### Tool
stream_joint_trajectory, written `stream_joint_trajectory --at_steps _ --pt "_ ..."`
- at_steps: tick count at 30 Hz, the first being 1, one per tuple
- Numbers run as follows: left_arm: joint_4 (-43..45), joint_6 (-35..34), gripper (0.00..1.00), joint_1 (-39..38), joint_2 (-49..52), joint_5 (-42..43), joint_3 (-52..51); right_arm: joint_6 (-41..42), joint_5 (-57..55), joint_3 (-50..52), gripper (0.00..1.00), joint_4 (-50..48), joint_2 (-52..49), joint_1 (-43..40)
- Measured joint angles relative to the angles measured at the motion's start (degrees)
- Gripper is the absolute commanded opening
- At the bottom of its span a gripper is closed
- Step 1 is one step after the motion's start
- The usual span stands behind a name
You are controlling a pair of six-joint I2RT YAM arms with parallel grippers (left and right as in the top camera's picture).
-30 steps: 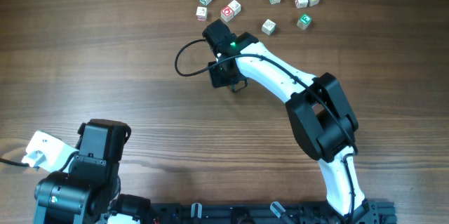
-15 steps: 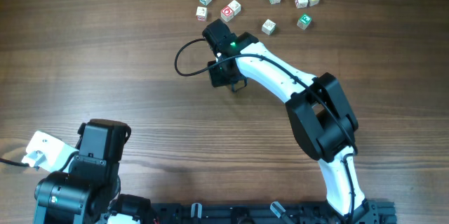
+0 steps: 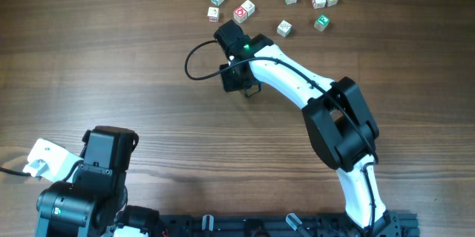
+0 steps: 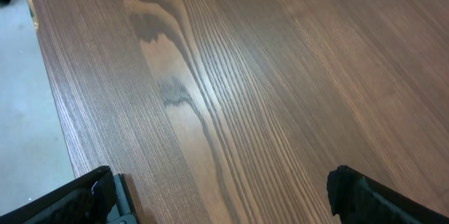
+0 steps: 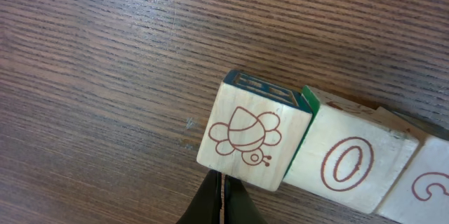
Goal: Form a horizontal line
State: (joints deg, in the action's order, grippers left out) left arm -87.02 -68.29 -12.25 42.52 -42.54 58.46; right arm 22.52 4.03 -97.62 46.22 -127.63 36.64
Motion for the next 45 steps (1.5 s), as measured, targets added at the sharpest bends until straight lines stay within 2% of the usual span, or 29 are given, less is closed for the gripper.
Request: stream_joint_trajectory --at_steps 45 --pt "0.0 0.0 1.0 0.0 0.0 0.0 0.0 1.92 -1.46 0.0 0.05 -0.48 0.0 0.0"
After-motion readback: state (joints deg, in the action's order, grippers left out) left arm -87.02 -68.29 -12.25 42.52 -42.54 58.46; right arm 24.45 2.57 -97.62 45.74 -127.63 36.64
